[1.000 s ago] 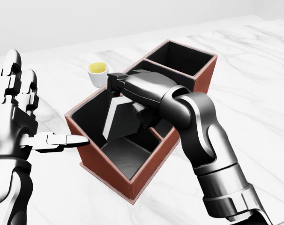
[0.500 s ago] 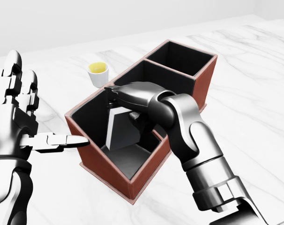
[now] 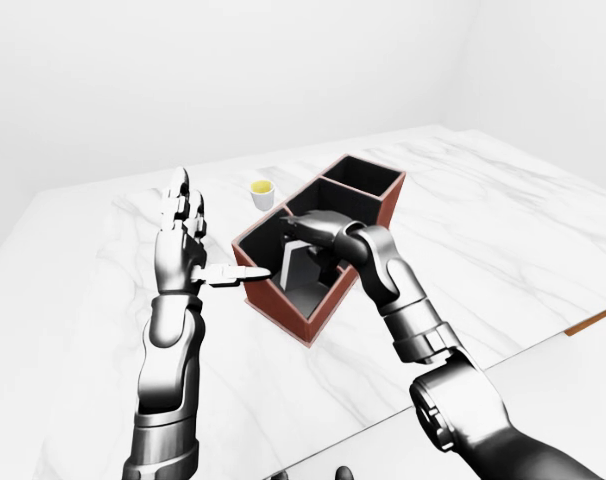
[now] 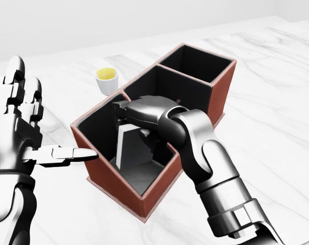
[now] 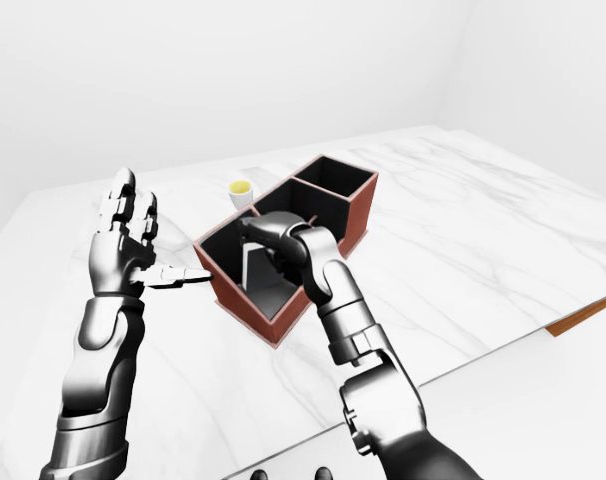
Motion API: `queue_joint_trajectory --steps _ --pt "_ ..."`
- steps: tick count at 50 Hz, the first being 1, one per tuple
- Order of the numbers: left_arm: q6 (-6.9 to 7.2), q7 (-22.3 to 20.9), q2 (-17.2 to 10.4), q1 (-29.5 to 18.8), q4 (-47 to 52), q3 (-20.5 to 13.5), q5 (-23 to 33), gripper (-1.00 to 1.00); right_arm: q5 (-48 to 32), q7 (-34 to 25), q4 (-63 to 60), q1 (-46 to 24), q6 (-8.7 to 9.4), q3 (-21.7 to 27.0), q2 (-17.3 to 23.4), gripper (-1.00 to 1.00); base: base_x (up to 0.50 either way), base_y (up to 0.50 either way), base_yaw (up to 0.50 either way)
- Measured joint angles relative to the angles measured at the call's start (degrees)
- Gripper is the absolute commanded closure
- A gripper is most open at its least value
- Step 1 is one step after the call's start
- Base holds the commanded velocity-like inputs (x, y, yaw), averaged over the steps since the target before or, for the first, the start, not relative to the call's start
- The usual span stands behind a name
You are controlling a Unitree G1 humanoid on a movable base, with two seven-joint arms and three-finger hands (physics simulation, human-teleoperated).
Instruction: Pick up the book and place it in the left compartment of the caddy.
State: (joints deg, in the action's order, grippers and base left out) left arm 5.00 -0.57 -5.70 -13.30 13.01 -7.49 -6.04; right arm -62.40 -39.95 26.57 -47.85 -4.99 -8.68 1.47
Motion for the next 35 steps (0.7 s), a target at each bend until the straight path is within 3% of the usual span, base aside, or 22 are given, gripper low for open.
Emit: queue_joint_trajectory --steps 22,35 --pt "0.0 -0.08 0.06 0.02 -0.44 0.09 0.04 -1.0 -6.57 7.99 3.16 0.72 0.0 -0.92 -0.37 1.0 0.0 0.0 0.0" --pt "0.0 -0.1 0.11 0.17 -0.49 0.12 0.07 -1.0 -10.42 16.97 17.95 -7.43 0.0 -1.5 -2.02 1.0 0.0 0.0 0.0"
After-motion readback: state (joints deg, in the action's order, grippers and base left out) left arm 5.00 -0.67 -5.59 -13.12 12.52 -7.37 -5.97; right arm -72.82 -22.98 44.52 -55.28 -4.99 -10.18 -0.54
